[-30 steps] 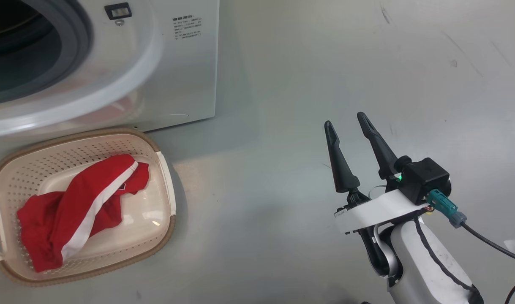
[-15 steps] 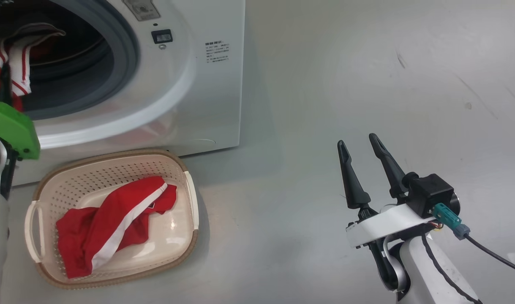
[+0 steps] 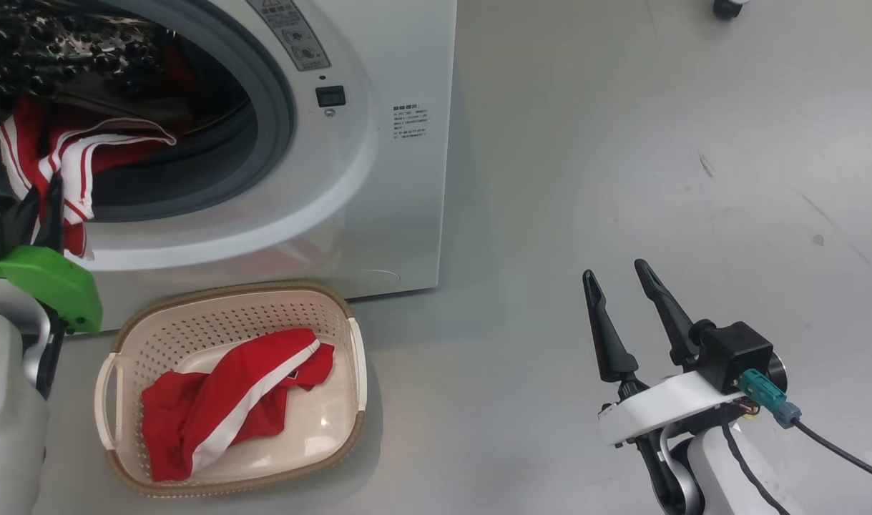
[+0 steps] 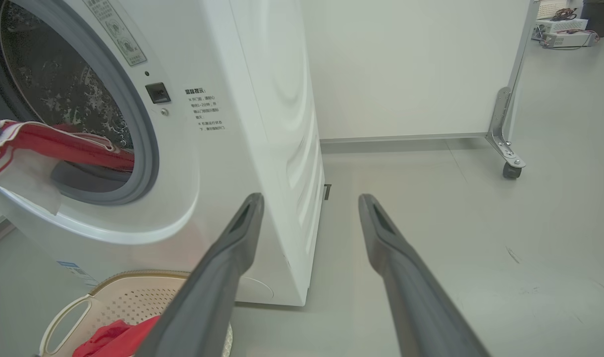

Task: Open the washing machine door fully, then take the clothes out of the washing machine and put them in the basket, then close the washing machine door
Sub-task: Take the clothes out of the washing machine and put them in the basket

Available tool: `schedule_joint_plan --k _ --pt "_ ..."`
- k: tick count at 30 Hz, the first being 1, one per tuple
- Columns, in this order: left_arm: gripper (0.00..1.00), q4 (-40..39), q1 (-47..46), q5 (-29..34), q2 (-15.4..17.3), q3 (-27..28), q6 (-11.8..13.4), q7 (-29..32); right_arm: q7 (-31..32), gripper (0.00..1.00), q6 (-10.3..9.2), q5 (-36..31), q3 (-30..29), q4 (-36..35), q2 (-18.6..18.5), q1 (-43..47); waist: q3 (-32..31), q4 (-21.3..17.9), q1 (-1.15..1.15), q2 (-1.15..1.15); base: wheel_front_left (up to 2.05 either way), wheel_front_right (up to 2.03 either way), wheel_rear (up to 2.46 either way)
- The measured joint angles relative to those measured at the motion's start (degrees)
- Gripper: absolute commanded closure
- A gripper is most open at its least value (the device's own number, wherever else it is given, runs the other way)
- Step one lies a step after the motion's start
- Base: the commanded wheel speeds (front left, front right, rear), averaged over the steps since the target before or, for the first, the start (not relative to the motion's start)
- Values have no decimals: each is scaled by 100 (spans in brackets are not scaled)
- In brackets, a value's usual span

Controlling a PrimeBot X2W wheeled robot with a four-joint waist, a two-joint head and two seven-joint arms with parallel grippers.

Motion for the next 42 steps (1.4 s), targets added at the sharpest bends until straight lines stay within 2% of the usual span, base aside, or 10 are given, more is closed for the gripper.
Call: schedule_joint_plan --k 8,11,29,35,42 --pt "100 -410 421 -5 -24 -77 -2 -9 0 0 91 -4 -70 36 1 155 -217 92 0 0 0 0 0" --pt "100 -980 619 -5 -32 -45 -2 -9 0 0 115 -4 -122 42 2 232 -324 138 0 0 0 0 0" --pt "100 -2869 1740 131 -162 35 -19 -25 0 0 243 -104 -253 91 8 478 -672 386 0 0 0 0 0" --pt "100 -3303 2119 286 -132 187 -19 -25 0 0 294 -111 -261 148 7 556 -809 454 0 0 0 0 0" --pt "100 -4228 2282 291 -167 577 20 -26 0 0 352 -143 -267 154 8 599 -921 494 0 0 0 0 0"
